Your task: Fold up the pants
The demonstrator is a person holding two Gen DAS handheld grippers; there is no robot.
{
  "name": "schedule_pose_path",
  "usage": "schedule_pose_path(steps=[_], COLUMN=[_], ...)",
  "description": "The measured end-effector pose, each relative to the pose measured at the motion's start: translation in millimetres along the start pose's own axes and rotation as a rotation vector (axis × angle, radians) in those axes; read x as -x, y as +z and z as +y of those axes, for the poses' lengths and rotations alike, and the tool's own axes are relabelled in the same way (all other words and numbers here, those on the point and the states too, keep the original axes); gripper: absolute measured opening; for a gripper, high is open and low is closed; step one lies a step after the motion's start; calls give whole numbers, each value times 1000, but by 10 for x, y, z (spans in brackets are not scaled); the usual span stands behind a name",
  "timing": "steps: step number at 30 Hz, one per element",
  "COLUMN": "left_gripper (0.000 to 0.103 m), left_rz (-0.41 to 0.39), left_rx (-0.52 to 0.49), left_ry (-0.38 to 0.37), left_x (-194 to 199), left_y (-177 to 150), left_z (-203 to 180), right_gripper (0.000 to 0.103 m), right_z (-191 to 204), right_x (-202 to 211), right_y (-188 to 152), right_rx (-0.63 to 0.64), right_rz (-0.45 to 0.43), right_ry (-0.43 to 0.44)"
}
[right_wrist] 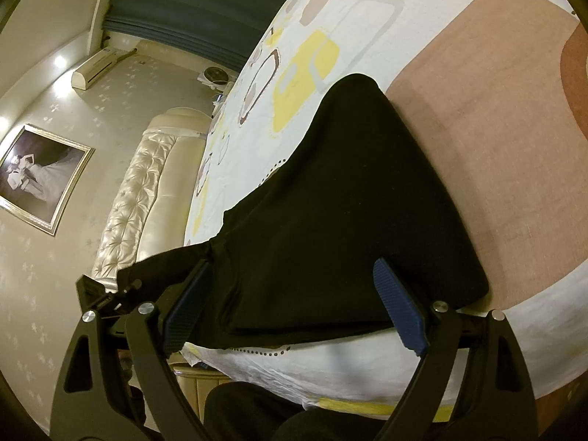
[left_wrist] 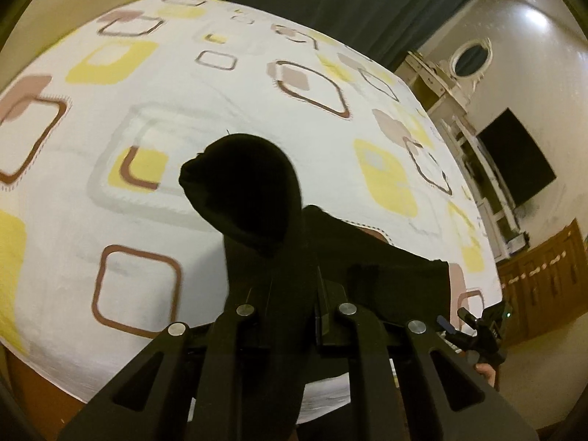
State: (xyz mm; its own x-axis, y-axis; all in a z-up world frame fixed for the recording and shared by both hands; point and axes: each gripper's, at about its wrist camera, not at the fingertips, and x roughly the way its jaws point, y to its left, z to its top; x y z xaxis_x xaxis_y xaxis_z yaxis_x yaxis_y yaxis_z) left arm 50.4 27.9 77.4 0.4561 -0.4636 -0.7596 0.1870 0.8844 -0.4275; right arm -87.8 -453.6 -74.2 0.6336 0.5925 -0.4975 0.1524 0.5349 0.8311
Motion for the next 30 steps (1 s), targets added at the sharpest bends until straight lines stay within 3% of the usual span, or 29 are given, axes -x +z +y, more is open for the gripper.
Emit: schedule_pose_path(steps=[7, 17, 30], left_gripper=[12, 12, 12], left_rz=[16, 23, 49], left_rx=[-47, -194, -294], left_ry=[22, 135, 241], left_x=[-215, -674, -1213], left_y=[-63, -307, -598], left_z=[-589, -1337, -1774], right_gripper=[89, 89, 89], right_z=[2, -18, -71], right_x=[19, 43, 74], right_y=[3, -1, -10], right_rx=[-3, -19, -40], right_rz=[-3, -9, -18], right_ry=[12, 34, 61])
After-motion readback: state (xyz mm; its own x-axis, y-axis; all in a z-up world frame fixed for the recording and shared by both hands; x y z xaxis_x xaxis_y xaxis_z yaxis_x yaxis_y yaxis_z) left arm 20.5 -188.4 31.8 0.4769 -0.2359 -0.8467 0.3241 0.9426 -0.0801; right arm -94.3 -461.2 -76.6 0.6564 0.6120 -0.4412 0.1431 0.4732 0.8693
